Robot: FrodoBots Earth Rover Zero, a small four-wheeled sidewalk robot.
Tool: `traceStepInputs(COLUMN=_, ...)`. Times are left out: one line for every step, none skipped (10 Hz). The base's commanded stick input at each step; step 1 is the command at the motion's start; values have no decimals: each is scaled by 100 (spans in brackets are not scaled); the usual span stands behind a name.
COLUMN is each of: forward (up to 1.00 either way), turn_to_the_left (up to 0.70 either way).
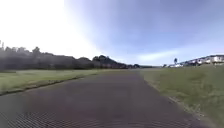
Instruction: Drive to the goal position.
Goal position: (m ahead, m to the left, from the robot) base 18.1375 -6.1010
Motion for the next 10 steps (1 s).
traceStepInputs(forward=100, turn_to_the_left=0)
traceStepInputs(forward=100, turn_to_the_left=0)
traceStepInputs(forward=100, turn_to_the_left=0)
traceStepInputs(forward=100, turn_to_the_left=0)
traceStepInputs(forward=100, turn_to_the_left=0)
traceStepInputs(forward=100, turn_to_the_left=0)
traceStepInputs(forward=100, turn_to_the_left=0)
traceStepInputs(forward=100, turn_to_the_left=0)
traceStepInputs(forward=100, turn_to_the_left=0)
traceStepInputs(forward=100, turn_to_the_left=0)
